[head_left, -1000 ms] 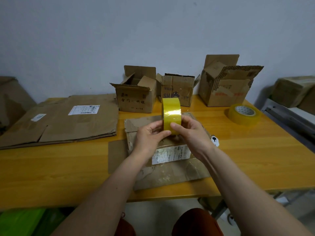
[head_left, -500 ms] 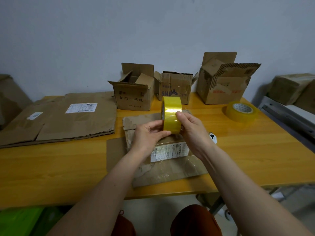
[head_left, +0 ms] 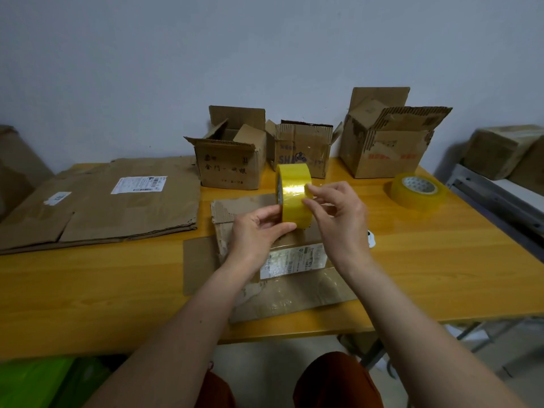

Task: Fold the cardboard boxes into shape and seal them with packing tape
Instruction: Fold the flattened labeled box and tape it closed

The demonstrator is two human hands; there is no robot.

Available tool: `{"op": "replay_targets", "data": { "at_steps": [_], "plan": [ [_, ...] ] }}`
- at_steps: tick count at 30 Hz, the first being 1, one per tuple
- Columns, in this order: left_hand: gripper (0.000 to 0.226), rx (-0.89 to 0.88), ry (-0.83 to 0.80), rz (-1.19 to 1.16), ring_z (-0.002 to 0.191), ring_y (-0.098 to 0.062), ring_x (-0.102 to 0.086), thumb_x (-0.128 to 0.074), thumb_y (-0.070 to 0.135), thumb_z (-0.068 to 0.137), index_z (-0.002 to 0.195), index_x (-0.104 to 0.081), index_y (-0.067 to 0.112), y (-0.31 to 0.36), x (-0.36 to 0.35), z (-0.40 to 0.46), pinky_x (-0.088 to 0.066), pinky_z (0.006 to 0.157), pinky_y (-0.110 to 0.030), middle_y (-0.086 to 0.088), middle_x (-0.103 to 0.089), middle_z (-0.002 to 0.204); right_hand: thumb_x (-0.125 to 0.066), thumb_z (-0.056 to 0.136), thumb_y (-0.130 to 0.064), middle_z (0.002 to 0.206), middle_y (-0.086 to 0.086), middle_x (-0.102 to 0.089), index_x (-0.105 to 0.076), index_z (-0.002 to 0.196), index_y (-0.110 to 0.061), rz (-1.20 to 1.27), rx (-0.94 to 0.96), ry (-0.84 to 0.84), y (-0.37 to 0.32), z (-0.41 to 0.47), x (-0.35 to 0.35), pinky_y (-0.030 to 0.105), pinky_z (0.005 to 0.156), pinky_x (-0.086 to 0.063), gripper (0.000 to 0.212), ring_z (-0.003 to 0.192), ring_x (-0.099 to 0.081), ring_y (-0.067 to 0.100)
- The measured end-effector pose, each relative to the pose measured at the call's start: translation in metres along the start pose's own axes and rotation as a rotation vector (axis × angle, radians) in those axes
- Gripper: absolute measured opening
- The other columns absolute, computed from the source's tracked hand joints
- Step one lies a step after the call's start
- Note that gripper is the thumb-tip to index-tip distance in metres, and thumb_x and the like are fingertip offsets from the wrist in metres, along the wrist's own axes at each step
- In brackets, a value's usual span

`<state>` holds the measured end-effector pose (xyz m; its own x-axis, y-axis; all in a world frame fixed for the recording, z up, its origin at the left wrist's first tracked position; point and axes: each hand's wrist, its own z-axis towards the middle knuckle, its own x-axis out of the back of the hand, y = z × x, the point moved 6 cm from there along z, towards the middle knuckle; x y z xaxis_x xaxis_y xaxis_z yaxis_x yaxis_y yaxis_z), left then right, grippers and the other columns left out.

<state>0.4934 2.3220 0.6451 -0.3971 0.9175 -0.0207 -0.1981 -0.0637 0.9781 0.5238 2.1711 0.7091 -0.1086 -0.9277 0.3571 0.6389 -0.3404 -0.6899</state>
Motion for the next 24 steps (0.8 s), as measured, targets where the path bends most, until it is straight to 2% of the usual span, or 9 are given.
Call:
{"op": "replay_targets", "data": {
  "at_steps": [5,10,14,16,19,24],
  "plan": [
    [0.043,0.006,0.008,0.014,0.089,-0.003,-0.07,-0.08,0.004,0.069,0.105,-0.067,0.024,-0.002,0.001,0.001,-0.055,0.079,-0.017,0.019,-0.071,0.084,-0.071,0.082,-0.007,0.09,0.003,-0.067,-0.073,0.093,-0.007,-0.116,0.059,0.005,-0.008,0.003,0.007,0.02,0.071,-0.052,0.011,0.081,-0.062,0.012],
    [0.045,0.009,-0.01,0.025,0.086,0.0,-0.069,-0.08,0.003,0.07,0.112,-0.066,0.015,-0.001,0.001,0.001,-0.053,0.074,-0.012,0.018,-0.069,0.087,-0.069,0.084,-0.011,0.088,-0.001,-0.063,-0.072,0.09,-0.009,-0.241,0.022,-0.051,-0.01,0.008,0.005,0.03,0.073,-0.054,0.007,0.082,-0.059,0.014],
    [0.046,0.005,-0.02,0.028,0.088,-0.002,-0.069,-0.079,0.004,0.071,0.114,-0.066,0.012,0.0,0.0,0.001,-0.054,0.077,-0.014,0.012,-0.07,0.095,-0.069,0.085,-0.014,0.086,-0.003,-0.062,-0.067,0.089,-0.015,-0.221,-0.013,-0.065,-0.008,0.008,0.004,0.032,0.074,-0.055,0.004,0.082,-0.06,0.013],
    [0.044,-0.002,-0.021,0.03,0.088,-0.002,-0.069,-0.079,0.004,0.071,0.111,-0.067,0.013,0.0,0.0,0.001,-0.054,0.078,-0.015,0.011,-0.071,0.097,-0.071,0.084,-0.015,0.082,-0.007,-0.062,-0.066,0.09,-0.018,-0.132,-0.073,-0.037,-0.005,0.006,0.007,0.03,0.07,-0.057,0.009,0.078,-0.063,0.01],
    [0.038,-0.02,-0.016,0.045,0.086,-0.002,-0.069,-0.08,0.004,0.07,0.1,-0.068,0.023,0.001,-0.001,0.0,-0.053,0.075,-0.014,0.016,-0.071,0.088,-0.074,0.081,-0.016,0.081,-0.005,-0.066,-0.072,0.09,-0.013,-0.062,-0.136,0.026,-0.002,0.002,0.009,0.033,0.07,-0.059,0.009,0.076,-0.066,0.011],
    [0.037,-0.035,-0.014,0.071,0.086,-0.002,-0.07,-0.081,0.007,0.069,0.095,-0.068,0.03,0.0,-0.001,0.0,-0.054,0.074,-0.015,0.019,-0.071,0.084,-0.074,0.082,-0.017,0.083,-0.002,-0.069,-0.073,0.085,-0.014,-0.069,-0.181,0.053,0.001,0.0,0.008,0.03,0.07,-0.058,0.005,0.076,-0.066,0.011]
  ]
}}
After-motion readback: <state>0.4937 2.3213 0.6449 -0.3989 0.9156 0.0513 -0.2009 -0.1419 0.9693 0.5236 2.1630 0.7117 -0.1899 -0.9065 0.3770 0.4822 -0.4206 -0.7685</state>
